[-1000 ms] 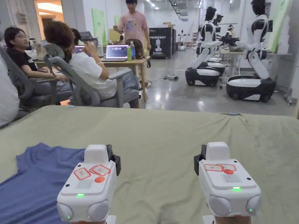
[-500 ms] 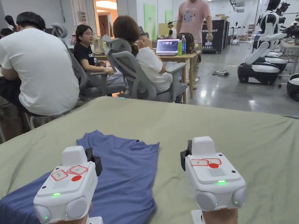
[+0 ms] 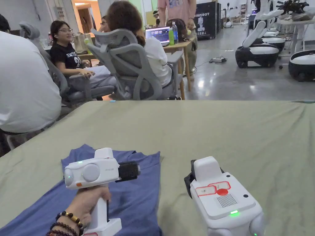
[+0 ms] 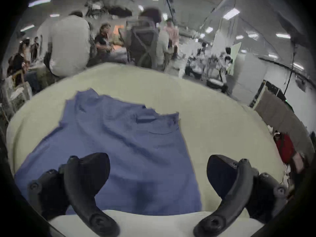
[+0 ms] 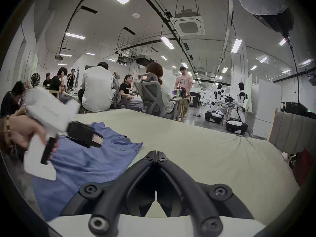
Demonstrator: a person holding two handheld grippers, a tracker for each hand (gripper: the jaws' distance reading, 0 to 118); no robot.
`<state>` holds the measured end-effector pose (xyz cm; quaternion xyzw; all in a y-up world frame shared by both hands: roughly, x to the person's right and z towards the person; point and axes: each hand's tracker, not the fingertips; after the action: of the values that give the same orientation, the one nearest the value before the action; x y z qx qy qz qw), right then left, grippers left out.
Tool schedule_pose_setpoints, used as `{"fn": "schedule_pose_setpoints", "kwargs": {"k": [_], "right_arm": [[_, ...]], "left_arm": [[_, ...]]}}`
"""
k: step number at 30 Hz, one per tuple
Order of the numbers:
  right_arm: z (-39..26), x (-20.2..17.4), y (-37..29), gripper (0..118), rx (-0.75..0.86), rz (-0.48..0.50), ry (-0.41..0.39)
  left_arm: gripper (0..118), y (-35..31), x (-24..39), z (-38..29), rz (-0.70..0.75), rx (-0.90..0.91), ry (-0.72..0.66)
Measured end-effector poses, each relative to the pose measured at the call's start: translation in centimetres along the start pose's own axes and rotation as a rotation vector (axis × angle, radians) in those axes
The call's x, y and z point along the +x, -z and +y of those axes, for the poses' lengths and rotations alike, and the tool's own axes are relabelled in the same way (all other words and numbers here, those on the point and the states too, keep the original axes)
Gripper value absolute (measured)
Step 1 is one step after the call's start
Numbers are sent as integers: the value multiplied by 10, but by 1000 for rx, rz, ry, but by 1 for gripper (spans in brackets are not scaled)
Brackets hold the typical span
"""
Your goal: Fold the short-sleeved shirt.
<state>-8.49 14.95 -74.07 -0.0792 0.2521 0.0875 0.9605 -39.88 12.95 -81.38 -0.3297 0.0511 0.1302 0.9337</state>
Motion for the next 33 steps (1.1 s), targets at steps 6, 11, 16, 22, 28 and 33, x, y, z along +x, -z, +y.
{"fn": "schedule_pose_setpoints", "kwargs": {"k": [6, 11, 16, 22, 28, 33], "right_arm": [[-21, 2, 38, 0, -46, 13, -6], [-34, 0, 50, 0, -87, 24, -44], [-30, -3, 37, 0, -94, 41, -12], [-23, 14, 29, 0, -78, 28, -4], [-21, 54, -12, 0, -56, -46, 8], [-17, 101, -76, 0, -20, -161, 40]], "left_arm": [[117, 103, -18, -4, 115, -189, 60], [84, 99, -4, -3, 150, -198, 148], [5, 75, -14, 3, 205, -136, 244], [5, 39, -7, 25, 152, -8, 284], [5, -31, 93, 46, -75, 118, 480], [5, -80, 230, 39, -450, 203, 609]]}}
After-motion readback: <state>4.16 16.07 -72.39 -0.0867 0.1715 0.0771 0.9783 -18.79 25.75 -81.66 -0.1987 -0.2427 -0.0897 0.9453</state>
